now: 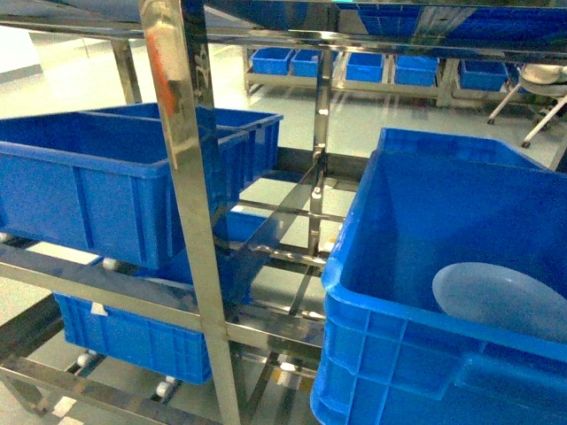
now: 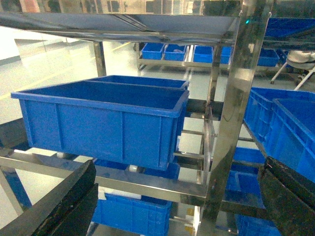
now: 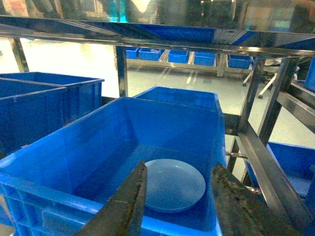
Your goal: Place blue tray on left shelf second layer neatly
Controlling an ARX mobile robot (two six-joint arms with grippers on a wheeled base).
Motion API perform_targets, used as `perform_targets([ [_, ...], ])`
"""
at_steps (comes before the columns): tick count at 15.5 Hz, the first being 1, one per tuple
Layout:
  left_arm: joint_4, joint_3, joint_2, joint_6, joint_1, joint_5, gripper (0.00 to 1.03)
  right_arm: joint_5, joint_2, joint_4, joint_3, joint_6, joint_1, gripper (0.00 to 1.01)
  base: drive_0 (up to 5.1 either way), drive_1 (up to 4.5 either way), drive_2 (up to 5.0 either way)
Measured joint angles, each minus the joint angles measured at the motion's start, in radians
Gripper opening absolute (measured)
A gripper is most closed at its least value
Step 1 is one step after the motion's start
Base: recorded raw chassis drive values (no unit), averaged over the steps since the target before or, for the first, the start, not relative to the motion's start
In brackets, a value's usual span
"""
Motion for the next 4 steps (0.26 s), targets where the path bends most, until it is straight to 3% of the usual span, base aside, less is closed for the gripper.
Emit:
perform_targets([
  [4,0.000,0.000,0.000,0.000,0.000,0.000,0.98,0.000,0.000,0.000,0.000,0.000,0.000,0.80,0.0,0.00,0.0],
])
